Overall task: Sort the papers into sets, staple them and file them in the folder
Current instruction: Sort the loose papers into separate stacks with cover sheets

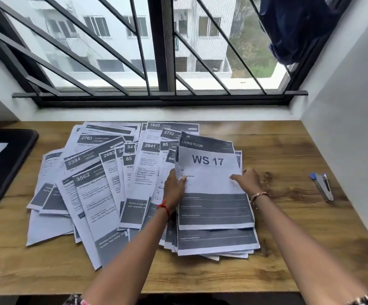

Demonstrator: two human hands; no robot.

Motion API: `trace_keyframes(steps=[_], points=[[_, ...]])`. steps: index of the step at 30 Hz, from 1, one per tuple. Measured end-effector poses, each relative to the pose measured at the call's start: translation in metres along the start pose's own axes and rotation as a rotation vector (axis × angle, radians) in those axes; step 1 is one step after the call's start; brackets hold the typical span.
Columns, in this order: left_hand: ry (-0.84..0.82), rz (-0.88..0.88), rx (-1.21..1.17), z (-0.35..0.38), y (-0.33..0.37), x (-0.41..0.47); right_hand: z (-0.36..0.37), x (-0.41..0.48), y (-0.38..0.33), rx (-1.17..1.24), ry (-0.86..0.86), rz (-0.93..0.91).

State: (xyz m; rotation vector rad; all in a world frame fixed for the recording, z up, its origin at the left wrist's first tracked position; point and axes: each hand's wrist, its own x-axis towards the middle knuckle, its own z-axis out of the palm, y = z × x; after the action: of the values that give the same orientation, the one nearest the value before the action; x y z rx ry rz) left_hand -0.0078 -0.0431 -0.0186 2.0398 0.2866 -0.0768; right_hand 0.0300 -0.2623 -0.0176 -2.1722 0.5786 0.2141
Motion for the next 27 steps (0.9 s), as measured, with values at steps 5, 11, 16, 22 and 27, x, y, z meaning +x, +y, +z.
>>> trace_keyframes(steps=[5,11,16,22,27], points=[[0.057,-0.026,0.033,-0.008,0.001,0.008,0.008,-0.009,-0.007,-0.083,-0.003,0.010],[0.079,-0.087,0.427,-0.024,-0.011,0.018,0.029,-0.019,-0.017,-0.149,0.012,-0.005],[-0.067,-0.060,0.366,-0.035,-0.032,0.018,0.045,-0.036,-0.026,-0.261,0.080,0.030],[-0.111,0.043,0.233,-0.047,-0.042,0.014,0.067,-0.048,-0.029,-0.301,0.069,-0.054],[-0.052,0.027,0.172,-0.055,-0.047,0.015,0.082,-0.055,-0.039,-0.283,0.080,-0.084]])
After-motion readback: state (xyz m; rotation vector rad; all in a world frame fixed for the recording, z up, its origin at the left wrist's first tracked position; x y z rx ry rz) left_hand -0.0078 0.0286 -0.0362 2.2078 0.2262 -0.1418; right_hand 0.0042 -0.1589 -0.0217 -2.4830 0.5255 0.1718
